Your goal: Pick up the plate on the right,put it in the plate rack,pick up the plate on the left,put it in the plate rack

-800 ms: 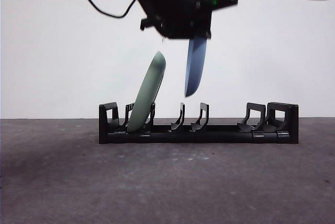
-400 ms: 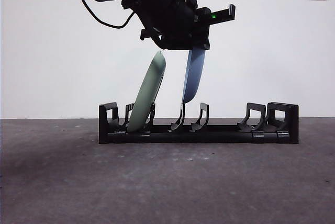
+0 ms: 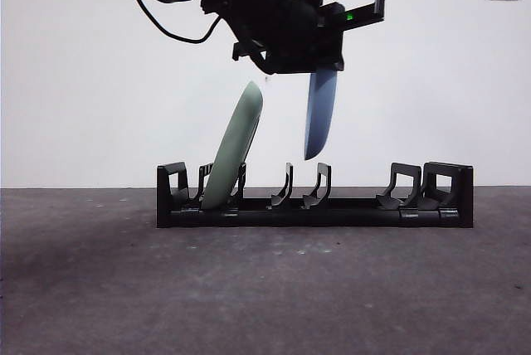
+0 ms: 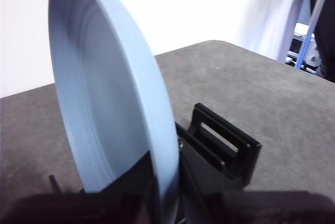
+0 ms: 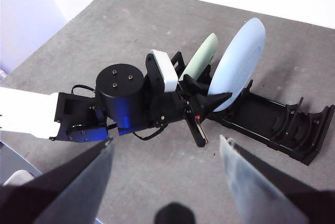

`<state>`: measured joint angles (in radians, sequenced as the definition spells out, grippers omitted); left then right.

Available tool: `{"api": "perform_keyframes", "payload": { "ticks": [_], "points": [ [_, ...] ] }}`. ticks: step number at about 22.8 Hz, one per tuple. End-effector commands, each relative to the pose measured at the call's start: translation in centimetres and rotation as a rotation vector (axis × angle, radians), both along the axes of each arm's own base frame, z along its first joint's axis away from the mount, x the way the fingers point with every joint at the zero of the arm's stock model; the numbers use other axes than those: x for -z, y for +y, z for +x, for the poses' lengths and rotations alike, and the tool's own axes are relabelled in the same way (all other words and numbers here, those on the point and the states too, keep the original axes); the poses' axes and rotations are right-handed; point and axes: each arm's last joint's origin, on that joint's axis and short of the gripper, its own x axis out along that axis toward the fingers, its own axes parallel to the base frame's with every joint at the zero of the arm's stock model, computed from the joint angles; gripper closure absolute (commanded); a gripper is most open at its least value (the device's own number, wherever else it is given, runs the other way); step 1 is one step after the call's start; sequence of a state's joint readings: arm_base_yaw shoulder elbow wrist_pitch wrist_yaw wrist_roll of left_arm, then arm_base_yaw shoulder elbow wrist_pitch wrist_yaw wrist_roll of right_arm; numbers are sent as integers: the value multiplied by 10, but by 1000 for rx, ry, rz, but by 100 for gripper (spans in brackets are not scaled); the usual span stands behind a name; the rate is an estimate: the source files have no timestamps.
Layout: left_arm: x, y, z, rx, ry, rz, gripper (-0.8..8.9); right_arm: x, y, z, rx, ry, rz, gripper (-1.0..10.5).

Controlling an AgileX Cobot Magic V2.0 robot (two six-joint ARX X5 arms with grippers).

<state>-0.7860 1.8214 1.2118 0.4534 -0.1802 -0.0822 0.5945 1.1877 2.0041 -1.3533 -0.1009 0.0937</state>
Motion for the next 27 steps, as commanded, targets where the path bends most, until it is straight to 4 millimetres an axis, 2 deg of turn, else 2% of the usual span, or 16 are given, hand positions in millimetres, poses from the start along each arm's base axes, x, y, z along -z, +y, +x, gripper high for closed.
{"api": "perform_keyframes", "payload": {
  "ticks": [1, 17, 27],
  "points": [
    [6, 3, 5, -18, 18, -2, 822, 3, 0, -1, 3, 26, -17, 600],
    [29, 0, 10, -4, 88, 54, 822, 3, 0, -1, -1, 32, -10, 600],
    [44, 6, 14, -86, 150, 153, 822, 3, 0, -1, -1, 32, -10, 600]
  ]
}}
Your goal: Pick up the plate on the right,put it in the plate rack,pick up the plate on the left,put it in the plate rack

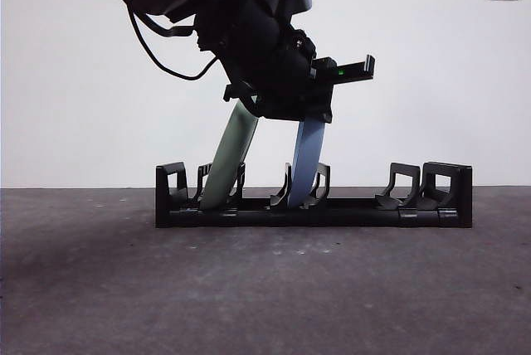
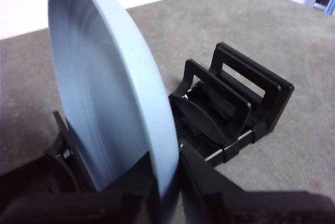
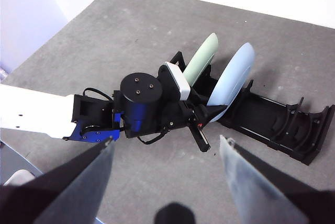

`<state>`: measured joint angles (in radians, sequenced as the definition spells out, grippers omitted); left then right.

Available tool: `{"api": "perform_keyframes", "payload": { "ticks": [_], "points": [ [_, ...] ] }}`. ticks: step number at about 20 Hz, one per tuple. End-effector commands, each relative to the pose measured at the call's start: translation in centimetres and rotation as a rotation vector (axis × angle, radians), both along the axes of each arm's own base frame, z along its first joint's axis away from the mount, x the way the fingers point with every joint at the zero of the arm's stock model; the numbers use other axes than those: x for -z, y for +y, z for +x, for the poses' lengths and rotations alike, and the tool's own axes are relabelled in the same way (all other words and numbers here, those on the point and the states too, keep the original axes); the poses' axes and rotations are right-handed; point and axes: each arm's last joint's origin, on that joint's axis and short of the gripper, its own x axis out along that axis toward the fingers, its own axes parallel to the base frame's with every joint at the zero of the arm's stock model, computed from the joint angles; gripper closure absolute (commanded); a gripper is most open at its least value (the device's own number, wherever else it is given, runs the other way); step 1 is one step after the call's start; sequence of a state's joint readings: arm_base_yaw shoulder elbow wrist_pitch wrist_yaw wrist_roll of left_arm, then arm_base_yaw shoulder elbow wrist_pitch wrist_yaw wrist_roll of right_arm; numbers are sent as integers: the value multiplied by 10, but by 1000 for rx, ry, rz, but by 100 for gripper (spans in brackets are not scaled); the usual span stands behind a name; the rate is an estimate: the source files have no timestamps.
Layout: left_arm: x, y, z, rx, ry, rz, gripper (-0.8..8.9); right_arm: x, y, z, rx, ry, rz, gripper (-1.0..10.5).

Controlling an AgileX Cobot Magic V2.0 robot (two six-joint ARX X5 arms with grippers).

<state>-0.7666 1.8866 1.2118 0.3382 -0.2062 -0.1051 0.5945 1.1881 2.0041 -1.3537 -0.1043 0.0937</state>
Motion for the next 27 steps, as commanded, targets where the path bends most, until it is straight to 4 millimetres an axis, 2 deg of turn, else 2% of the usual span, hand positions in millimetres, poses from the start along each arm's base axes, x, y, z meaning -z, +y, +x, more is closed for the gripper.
{"api": "perform_keyframes", "payload": {
  "ticks": [1, 8, 12, 14, 23, 27],
  "points": [
    [8, 4, 4, -35, 18, 46, 822, 3, 0, -1, 2, 30, -11, 600],
    [12, 5, 3, 23, 64, 58, 796, 3, 0, -1, 2, 30, -11, 600],
    [12, 4, 2, 41, 69, 54, 566, 3, 0, -1, 2, 30, -11, 600],
    [12, 4, 2, 48, 70, 51, 530, 3, 0, -1, 2, 30, -11, 600],
    [10, 1, -1, 91, 78, 33, 530, 3, 0, -1, 1, 29, -13, 600],
    [1, 1, -5, 100, 61, 19, 530, 3, 0, -1, 0, 28, -14, 600]
  ]
}}
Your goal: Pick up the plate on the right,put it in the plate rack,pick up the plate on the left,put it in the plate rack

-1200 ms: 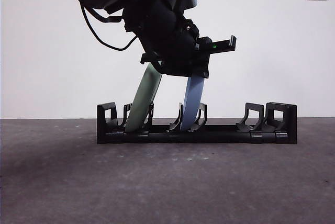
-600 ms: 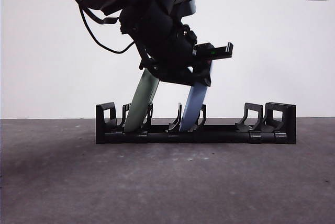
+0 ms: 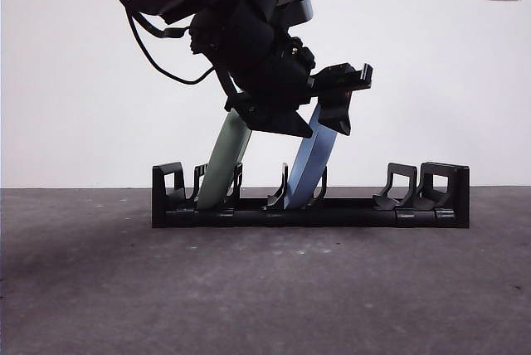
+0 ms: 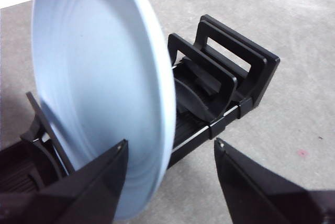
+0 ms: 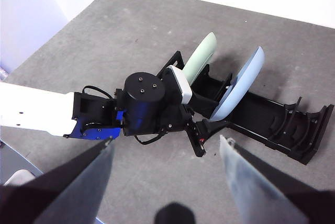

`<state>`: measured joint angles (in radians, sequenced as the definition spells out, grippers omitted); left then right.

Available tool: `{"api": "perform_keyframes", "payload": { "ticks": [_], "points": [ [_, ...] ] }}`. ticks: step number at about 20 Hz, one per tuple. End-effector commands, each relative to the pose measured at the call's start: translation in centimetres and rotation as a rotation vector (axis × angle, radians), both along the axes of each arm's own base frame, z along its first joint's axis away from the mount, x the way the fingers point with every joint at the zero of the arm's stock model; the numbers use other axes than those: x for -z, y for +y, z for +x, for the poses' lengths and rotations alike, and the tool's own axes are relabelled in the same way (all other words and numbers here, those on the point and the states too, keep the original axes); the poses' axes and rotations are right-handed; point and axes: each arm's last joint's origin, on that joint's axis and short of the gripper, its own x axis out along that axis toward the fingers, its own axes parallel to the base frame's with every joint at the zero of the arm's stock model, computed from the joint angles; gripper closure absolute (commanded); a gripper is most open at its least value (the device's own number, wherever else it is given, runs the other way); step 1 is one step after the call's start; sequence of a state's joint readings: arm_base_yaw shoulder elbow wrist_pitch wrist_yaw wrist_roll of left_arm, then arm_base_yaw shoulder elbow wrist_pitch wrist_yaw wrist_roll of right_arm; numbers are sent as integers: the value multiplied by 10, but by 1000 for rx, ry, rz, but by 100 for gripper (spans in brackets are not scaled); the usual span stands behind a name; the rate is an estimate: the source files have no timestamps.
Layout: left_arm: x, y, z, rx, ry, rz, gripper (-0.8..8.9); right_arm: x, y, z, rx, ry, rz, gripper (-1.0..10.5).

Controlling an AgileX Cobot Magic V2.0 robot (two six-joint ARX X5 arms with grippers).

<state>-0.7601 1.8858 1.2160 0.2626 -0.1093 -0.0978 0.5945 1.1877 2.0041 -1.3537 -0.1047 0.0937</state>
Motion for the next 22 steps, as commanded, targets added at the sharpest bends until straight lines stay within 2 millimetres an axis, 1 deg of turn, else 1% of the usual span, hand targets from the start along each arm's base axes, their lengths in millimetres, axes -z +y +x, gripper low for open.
{"api": "perform_keyframes", "payload": {
  "ticks": [1, 4, 8, 10, 14, 16, 18, 20, 22],
  "points": [
    [-8, -1, -6, 16, -16, -16, 530, 3, 0, -1, 1, 28, -14, 600],
    [-25, 1, -12, 24, -42, -36, 530, 3, 0, -1, 0, 26, -16, 600],
    [-56, 13, -25, 28, -60, -52, 530, 4, 0, 0, -5, 22, -24, 600],
    [-72, 20, -35, 38, -62, -38, 530, 5, 1, 1, -9, 24, -33, 600],
    [-107, 46, -61, 52, -58, 17, 530, 16, 5, 7, -25, 49, -78, 602],
    [-123, 61, -76, 63, -62, 47, 530, 24, 7, 10, -31, 74, -103, 603],
    [-140, 78, -93, 71, -67, 68, 530, 38, 12, 17, -39, 117, -143, 603],
    [-161, 103, -118, 72, -69, 71, 531, 62, 18, 26, -47, 195, -202, 603],
    [-177, 126, -141, 71, -80, 60, 531, 88, 23, 34, -55, 281, -262, 604]
  ]
}}
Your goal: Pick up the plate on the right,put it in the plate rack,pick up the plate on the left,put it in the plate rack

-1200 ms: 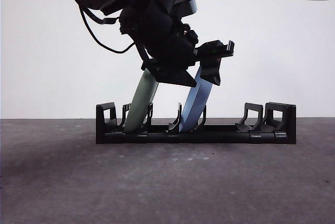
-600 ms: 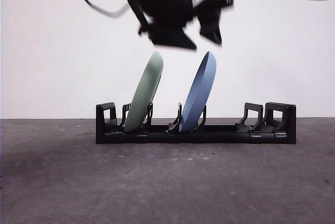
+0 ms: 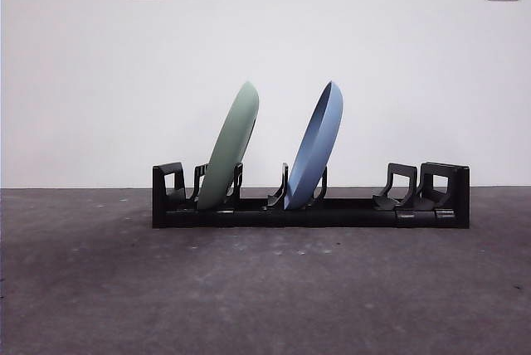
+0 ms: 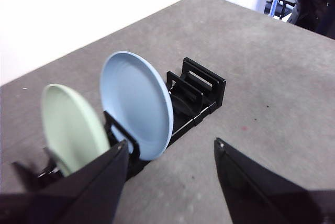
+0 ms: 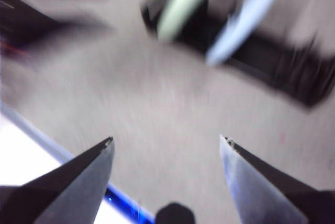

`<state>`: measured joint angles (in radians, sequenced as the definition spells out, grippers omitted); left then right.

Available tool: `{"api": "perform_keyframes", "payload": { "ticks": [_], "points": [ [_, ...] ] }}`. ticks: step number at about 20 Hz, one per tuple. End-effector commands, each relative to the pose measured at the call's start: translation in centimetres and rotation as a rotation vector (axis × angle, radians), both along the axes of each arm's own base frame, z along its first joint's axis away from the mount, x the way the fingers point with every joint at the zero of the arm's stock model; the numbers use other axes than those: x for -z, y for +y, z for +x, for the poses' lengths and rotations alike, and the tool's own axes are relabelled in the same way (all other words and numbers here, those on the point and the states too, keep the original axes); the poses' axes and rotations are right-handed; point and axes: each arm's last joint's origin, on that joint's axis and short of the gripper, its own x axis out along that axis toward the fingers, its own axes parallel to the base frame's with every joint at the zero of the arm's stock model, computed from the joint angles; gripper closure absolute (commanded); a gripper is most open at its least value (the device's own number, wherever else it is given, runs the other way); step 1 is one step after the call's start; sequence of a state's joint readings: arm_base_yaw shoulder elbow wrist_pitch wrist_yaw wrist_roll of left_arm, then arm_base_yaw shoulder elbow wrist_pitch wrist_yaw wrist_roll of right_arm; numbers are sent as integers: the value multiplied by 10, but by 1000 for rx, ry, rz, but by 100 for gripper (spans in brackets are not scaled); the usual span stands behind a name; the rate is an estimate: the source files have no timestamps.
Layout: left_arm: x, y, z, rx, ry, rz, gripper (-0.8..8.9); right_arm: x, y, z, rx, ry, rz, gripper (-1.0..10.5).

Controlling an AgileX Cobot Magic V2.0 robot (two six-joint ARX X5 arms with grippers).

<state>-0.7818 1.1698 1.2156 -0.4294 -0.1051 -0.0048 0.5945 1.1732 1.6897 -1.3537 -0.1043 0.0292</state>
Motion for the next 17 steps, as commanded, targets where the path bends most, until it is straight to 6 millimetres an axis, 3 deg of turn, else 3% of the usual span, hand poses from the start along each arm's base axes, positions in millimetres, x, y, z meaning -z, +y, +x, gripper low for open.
{"api": "perform_keyframes", "payload": {
  "ticks": [1, 2, 5, 6, 8, 17],
  "points": [
    [-12, 22, -23, 10, -19, 3, 531, 28, 4, 6, -14, 99, -78, 605],
    [-17, 32, -33, 10, -28, -6, 532, 40, 7, 10, -14, 128, -96, 619],
    [-24, 50, -51, 11, -31, -9, 536, 61, 12, 17, -13, 156, -114, 798],
    [-24, 54, -55, 10, -20, 2, 585, 65, 13, 19, -13, 156, -114, 846],
    [-21, 58, -59, 23, -8, 53, 840, 64, 14, 20, -17, 146, -101, 928],
    [-16, 57, -59, 62, 24, 93, 818, 63, 17, 21, -35, 154, -39, 953]
  ]
}}
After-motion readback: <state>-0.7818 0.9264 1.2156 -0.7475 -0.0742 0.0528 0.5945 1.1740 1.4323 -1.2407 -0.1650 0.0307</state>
